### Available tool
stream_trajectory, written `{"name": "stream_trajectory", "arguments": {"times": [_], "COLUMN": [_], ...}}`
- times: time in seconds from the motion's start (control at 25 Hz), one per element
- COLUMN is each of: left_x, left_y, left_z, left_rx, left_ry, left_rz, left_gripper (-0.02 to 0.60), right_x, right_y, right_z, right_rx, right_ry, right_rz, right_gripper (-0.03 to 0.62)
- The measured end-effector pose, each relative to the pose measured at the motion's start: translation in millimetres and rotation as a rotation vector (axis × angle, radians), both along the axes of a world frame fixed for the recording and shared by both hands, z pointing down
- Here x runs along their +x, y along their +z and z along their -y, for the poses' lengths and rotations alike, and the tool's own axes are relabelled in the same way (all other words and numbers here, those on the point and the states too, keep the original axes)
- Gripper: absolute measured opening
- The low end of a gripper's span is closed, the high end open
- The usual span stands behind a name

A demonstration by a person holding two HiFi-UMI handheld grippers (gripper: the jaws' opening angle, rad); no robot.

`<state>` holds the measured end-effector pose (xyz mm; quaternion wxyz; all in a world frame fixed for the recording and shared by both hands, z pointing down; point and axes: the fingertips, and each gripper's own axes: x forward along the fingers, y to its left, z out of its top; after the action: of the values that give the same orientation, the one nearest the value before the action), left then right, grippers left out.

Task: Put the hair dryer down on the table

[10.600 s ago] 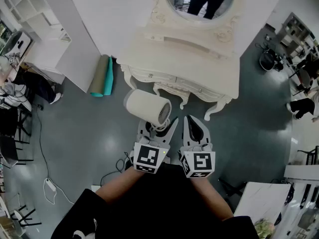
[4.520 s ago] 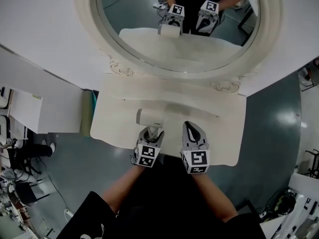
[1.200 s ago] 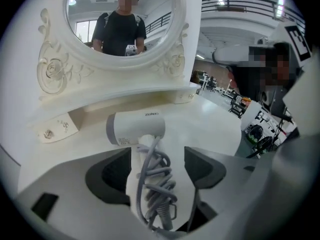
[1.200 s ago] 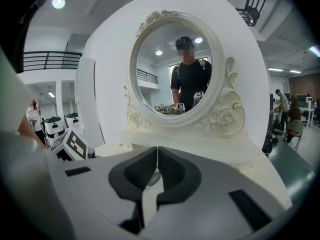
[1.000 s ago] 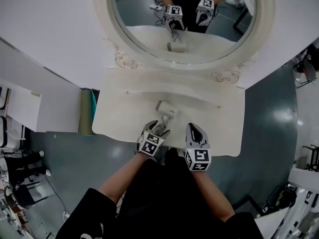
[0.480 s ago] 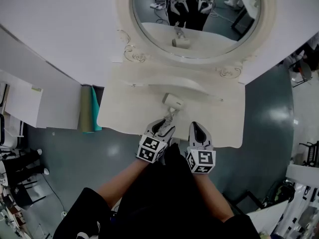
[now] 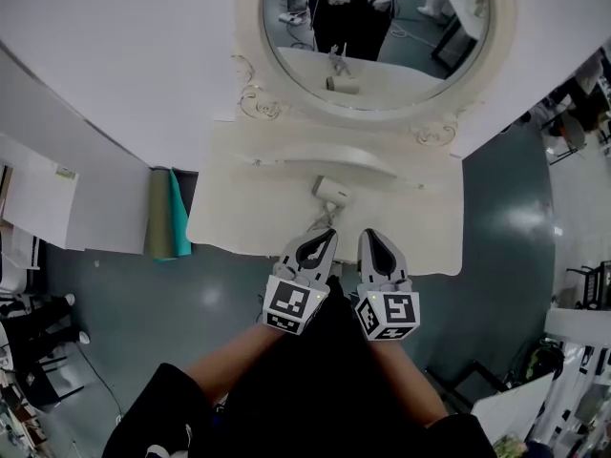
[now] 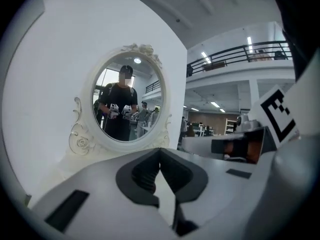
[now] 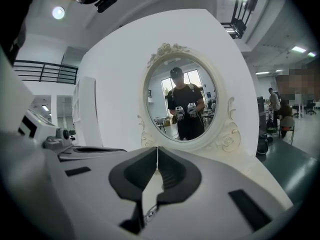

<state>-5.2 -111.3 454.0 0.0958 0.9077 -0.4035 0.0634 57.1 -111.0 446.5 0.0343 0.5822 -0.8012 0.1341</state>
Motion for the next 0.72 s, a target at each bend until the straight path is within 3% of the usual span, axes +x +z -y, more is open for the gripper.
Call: {"name": "stream_trajectory", "arguments": {"times": [0.32, 0.72], "left_x": [-15, -41], "left_y": [-27, -33], "left_z": [-10, -31], "left_rx": [0.027, 0.049], "left_ry": [-0.025, -0.041], "left_rz": [-0.046, -0.065], "left_gripper": [0.015, 0.015], "right_x": [-21, -43], "right_y": [-16, -16], "right_z": [-14, -40], "right_rx": [0.052, 0.059], "right_ry": [0.004, 0.015], "right_rz": [-0.09, -0.122], "right_gripper": [0.02, 0.018]}}
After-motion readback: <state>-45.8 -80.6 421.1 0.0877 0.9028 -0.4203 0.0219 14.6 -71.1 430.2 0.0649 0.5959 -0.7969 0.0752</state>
